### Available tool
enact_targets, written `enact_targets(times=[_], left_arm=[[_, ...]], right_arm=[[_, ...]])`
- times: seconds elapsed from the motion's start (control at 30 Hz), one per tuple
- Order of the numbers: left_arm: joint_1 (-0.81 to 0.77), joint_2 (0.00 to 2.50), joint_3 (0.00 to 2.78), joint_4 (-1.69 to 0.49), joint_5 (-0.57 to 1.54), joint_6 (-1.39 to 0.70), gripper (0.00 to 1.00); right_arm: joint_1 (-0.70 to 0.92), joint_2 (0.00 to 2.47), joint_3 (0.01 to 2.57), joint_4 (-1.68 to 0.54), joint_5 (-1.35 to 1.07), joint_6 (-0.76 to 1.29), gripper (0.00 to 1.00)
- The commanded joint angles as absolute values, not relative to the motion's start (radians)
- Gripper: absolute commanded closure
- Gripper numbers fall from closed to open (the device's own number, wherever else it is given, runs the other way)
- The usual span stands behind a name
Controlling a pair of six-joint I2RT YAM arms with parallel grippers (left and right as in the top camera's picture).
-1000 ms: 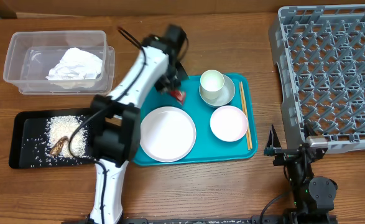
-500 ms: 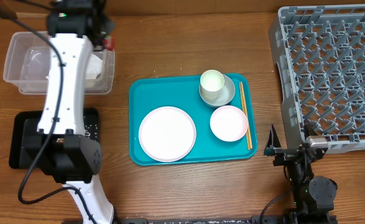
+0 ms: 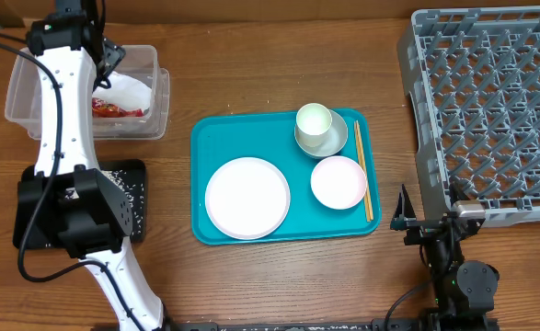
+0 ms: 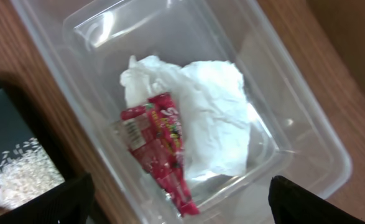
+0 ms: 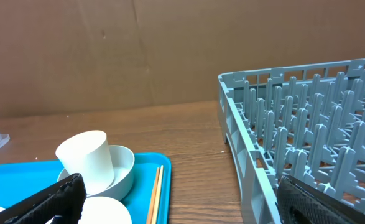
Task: Sort waste into correct bins and load items into the dishwasher
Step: 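Carry the red wrapper left and release it into the clear bin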
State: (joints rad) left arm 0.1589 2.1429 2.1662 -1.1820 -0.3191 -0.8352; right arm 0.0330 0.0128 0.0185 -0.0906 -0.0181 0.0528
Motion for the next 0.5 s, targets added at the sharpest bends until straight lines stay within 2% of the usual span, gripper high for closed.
enact_targets(times=[0.0, 0.13, 0.2, 0.47], left_arm=[[0.157, 2.117, 2.172, -1.191, -0.335, -0.831, 0.08], [0.160, 2.051, 2.174, -1.189, -0.359, -0.832, 0.06], [0.169, 2.015, 2.174, -1.188, -0.384, -0.854, 0.00], [0.272, 1.893, 2.174, -1.208, -0.385, -0.925, 0.00]], right_arm=[[0.030, 0.003, 0.008, -0.084, -0.009, 0.060, 0.00], [0.030, 0.003, 0.008, -0.084, -0.009, 0.060, 0.00], [0.030, 0.003, 0.008, -0.084, -0.009, 0.060, 0.00], [0.030, 0.003, 0.008, -0.084, -0.009, 0.060, 0.00]])
